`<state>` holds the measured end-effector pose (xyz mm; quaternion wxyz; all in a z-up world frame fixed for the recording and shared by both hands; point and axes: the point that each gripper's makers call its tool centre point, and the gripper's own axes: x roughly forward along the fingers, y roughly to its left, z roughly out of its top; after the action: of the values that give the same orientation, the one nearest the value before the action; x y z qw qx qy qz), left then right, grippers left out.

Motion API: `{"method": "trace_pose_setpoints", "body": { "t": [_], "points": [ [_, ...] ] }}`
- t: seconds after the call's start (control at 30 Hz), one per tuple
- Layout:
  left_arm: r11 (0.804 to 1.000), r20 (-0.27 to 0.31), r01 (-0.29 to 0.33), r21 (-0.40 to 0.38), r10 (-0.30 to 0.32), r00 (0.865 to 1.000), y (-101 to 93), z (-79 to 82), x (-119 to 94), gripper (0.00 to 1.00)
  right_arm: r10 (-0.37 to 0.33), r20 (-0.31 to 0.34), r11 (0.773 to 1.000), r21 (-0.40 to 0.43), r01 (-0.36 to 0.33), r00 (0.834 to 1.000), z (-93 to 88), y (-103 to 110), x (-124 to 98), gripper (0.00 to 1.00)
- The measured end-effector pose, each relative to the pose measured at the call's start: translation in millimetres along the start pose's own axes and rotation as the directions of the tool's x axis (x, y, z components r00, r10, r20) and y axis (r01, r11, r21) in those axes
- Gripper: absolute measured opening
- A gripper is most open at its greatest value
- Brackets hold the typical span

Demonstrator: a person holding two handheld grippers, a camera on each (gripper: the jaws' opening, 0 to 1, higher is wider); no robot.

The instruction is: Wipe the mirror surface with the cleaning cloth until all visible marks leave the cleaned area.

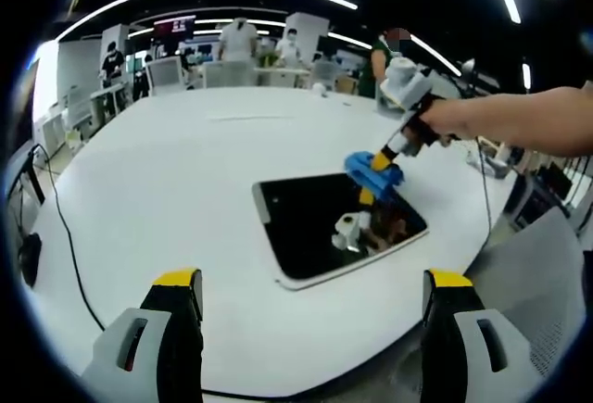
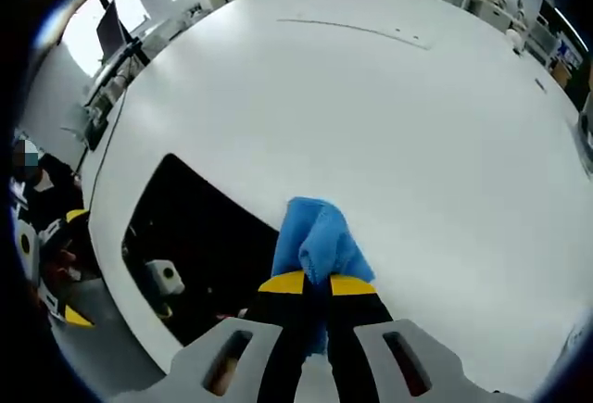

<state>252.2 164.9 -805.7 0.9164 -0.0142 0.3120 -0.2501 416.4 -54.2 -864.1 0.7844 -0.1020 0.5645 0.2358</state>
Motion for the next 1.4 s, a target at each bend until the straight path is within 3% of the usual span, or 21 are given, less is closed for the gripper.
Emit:
{"method": "trace_pose_setpoints", "body": {
  "t": [0.47,0.53,0.67,1.13,1.4],
  "points": [
    [1.000,0.003,-0.003,-0.007,0.003,1.000,0.2,1.1,0.1,0.99,0.005,0.010,1.000,-0.011,-0.005,1.000,-3.9,5.5,-7.5,0.02],
    [1.000,0.002,-0.001,-0.004,0.001,1.000,-0.3,1.0,-0.5,0.95,-0.003,0.014,1.000,-0.019,0.003,1.000,-3.7,5.4,-6.9,0.01],
    [1.000,0.027,-0.014,-0.010,0.014,1.000,1.6,6.1,-1.9,0.99,-0.005,0.025,1.000,-0.017,0.005,1.000,-4.1,5.4,-7.9,0.01],
    [1.000,0.032,-0.001,-0.024,0.002,0.999,0.4,5.6,-0.4,0.99,-0.012,0.049,1.000,-0.022,0.013,0.999,-5.6,8.8,-11.3,0.01],
    [1.000,0.028,0.000,-0.012,0.000,1.000,-0.3,5.4,-0.4,0.99,-0.006,0.032,0.999,-0.042,0.007,0.999,-2.6,5.1,-9.7,0.02]
  ]
}}
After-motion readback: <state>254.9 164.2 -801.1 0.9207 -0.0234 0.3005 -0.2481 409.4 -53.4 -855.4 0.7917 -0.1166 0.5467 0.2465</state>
